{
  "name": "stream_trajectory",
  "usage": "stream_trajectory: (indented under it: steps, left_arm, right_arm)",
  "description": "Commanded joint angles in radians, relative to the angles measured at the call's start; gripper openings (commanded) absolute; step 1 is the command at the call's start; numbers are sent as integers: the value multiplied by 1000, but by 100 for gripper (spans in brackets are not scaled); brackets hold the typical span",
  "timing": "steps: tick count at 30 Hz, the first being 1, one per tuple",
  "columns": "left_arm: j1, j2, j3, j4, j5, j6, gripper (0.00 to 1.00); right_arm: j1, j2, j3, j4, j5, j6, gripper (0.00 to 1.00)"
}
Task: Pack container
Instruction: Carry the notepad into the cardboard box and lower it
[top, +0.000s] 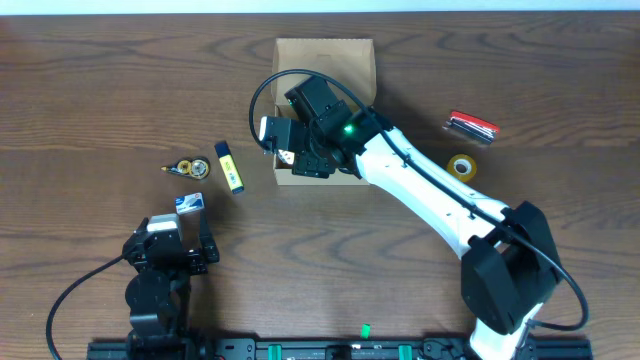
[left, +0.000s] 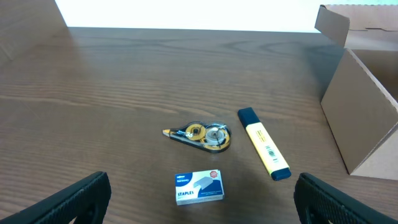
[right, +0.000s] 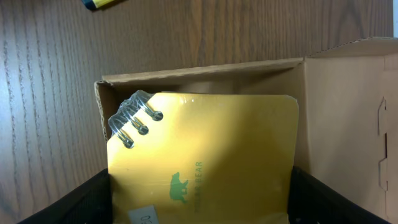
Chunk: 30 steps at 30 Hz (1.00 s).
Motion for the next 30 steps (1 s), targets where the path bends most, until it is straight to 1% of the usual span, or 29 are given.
stream_trajectory:
  steps: [1, 7, 10, 12, 14, 24, 30]
  left_arm:
    - [3, -5, -16, -22, 18, -3, 95]
    - [3, -5, -16, -22, 18, -3, 95]
    - [3, -5, -16, -22, 18, -3, 95]
    - [3, -5, -16, -22, 18, -3, 95]
    - [3, -5, -16, -22, 18, -3, 95]
    - [3, -5, -16, -22, 18, -3, 95]
    - [3, -5, -16, -22, 18, -3, 95]
  right_arm:
    - [-8, 7, 10, -2, -40, -20, 63]
    - [-43, 22, 10, 3, -104, -46, 62]
    - [-58, 24, 10, 3, -116, -96, 65]
    - [-72, 24, 10, 3, -148, -132, 69]
    - [-84, 24, 10, 3, -175, -153, 70]
    - [-122, 26, 10, -17, -225, -153, 76]
    - [-121, 32, 13, -16, -225, -153, 75]
